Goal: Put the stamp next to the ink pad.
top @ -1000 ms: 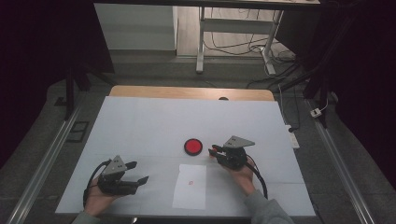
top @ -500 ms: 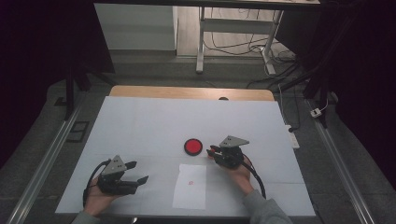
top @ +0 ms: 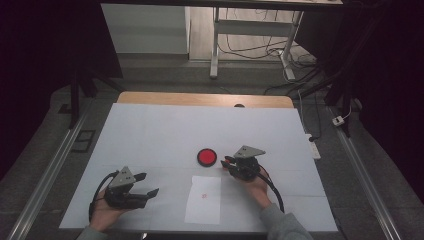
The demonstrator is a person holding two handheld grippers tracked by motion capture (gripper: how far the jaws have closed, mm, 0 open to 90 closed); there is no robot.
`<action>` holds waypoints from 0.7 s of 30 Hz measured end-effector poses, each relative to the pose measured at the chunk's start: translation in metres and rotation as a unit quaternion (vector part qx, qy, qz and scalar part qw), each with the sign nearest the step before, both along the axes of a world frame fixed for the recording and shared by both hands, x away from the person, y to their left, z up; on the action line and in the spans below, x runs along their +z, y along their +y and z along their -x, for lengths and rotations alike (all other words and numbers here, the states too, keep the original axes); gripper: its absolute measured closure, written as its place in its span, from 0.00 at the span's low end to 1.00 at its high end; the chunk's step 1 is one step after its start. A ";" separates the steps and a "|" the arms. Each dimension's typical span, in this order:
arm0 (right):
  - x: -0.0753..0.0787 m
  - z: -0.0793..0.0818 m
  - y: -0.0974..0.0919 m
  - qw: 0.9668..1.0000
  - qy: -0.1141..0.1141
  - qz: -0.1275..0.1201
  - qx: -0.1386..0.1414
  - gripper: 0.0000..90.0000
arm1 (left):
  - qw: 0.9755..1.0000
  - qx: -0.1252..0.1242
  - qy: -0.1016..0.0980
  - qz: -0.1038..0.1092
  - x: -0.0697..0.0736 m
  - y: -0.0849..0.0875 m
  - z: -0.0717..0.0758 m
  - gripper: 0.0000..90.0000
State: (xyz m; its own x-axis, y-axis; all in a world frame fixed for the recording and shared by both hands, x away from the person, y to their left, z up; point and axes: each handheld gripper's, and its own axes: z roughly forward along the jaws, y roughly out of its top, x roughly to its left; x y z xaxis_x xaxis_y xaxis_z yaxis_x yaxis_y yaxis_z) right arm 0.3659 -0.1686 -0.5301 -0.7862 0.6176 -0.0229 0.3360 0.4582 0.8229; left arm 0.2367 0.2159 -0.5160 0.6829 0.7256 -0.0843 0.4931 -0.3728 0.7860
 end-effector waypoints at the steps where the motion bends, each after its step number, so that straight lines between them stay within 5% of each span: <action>1: 0.000 0.000 0.000 1.000 0.000 0.000 0.000 0.80 | 1.000 0.000 0.000 -0.001 0.000 0.000 0.000 0.30; 8: 0.001 0.000 0.000 1.000 -0.002 0.002 0.001 0.78 | 1.000 0.000 0.000 -0.001 0.000 0.000 0.000 0.30; 13: 0.008 0.003 -0.002 1.000 -0.024 -0.013 -0.005 0.58 | 1.000 0.001 0.001 -0.001 -0.001 0.000 0.000 0.30; 21: 0.021 0.011 -0.012 0.999 -0.032 -0.027 0.001 0.50 | 1.000 0.005 0.002 -0.001 -0.002 0.002 -0.001 0.30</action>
State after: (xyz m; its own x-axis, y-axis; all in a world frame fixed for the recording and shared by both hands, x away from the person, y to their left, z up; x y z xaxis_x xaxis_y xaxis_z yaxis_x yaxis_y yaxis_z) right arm 0.3550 -0.1807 -0.5093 -0.7853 0.6179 -0.0387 0.2819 0.4125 0.8662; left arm 0.2379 0.2174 -0.5178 0.6761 0.7319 -0.0856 0.4991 -0.3694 0.7838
